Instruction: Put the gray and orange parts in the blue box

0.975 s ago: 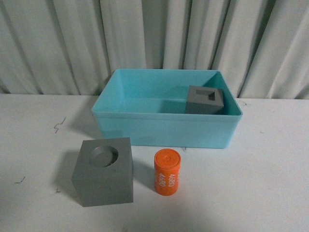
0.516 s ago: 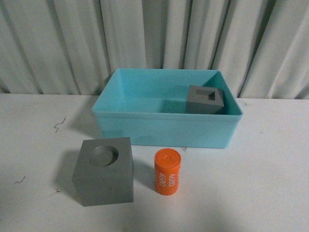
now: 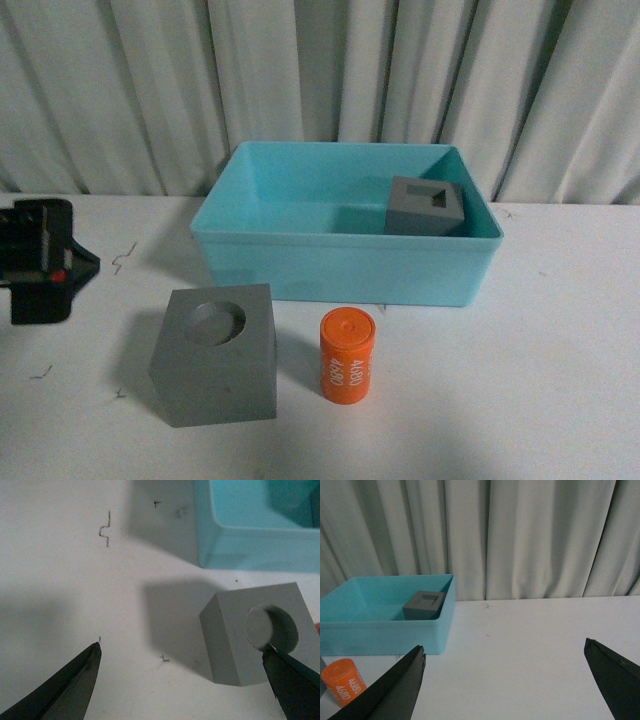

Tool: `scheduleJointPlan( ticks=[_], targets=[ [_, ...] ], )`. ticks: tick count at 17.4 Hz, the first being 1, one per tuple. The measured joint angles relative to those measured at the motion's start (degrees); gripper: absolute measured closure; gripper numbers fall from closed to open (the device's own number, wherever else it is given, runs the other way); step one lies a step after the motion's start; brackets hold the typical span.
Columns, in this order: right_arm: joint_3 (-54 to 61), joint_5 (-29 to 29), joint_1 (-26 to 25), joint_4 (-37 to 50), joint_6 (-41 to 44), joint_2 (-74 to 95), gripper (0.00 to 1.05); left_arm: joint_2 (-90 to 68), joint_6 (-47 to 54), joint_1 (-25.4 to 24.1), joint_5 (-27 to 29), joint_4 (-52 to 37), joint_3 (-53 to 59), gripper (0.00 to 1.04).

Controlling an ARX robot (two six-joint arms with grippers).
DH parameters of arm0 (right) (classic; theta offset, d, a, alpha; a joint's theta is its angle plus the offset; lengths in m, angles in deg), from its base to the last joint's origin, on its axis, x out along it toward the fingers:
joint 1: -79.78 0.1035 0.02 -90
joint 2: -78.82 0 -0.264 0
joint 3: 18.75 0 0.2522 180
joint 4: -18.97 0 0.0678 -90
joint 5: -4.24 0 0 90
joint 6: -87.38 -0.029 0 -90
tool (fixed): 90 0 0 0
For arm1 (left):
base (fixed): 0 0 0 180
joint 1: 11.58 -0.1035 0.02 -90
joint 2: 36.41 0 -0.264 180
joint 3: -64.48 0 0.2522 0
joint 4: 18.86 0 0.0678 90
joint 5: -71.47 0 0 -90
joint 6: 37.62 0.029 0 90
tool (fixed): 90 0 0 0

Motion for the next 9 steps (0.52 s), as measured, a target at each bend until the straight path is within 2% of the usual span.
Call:
scheduleJointPlan(
  ticks=[5, 9],
  targets=[
    [0.00, 0.02, 0.00, 0.02, 0.00, 0.00, 0.06, -7.13, -0.55, 4.50, 2.10, -1.64, -2.01, 0.07],
    [0.00, 0.00, 0.00, 0.00, 0.00, 0.00, 0.06, -11.47, -1.64, 6.21, 3.50, -3.08, -4.35, 0.07]
  ],
)
